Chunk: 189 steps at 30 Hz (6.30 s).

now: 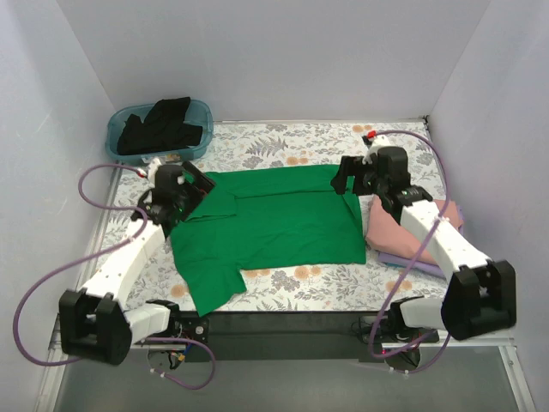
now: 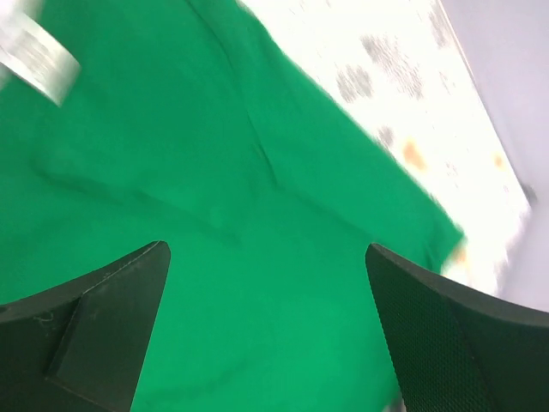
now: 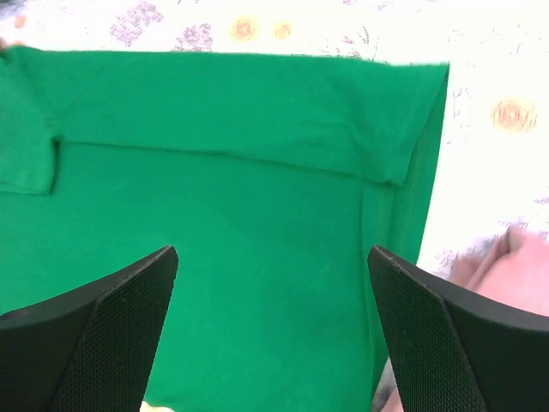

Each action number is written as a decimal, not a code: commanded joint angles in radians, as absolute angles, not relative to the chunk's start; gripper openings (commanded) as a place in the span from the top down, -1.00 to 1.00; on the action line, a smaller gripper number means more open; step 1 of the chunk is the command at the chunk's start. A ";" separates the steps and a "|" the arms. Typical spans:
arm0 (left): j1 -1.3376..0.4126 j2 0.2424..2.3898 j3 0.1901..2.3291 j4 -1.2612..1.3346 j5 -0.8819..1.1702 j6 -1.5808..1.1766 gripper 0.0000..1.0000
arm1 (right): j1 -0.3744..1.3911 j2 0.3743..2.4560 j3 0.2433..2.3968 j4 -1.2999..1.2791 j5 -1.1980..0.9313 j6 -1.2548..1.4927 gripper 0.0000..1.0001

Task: Fold and stack the t-shirts
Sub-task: Fold the tshirt

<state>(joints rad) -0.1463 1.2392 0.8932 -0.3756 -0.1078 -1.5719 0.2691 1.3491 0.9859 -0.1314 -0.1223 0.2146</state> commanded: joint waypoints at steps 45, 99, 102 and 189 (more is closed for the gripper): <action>-1.060 1.259 0.623 -0.977 -0.426 -2.246 0.89 | 0.262 0.798 0.387 -0.239 -0.066 0.425 -0.97; -0.818 1.437 0.854 -1.101 -0.626 -1.951 1.00 | 0.351 0.857 0.344 -0.299 0.127 0.560 0.30; -0.818 1.433 0.850 -1.100 -0.618 -1.942 1.00 | 0.351 0.857 0.345 -0.314 0.135 0.560 0.21; -0.594 1.591 1.109 -0.882 -0.746 -1.585 1.00 | 0.393 1.071 0.581 -0.365 0.153 0.476 0.97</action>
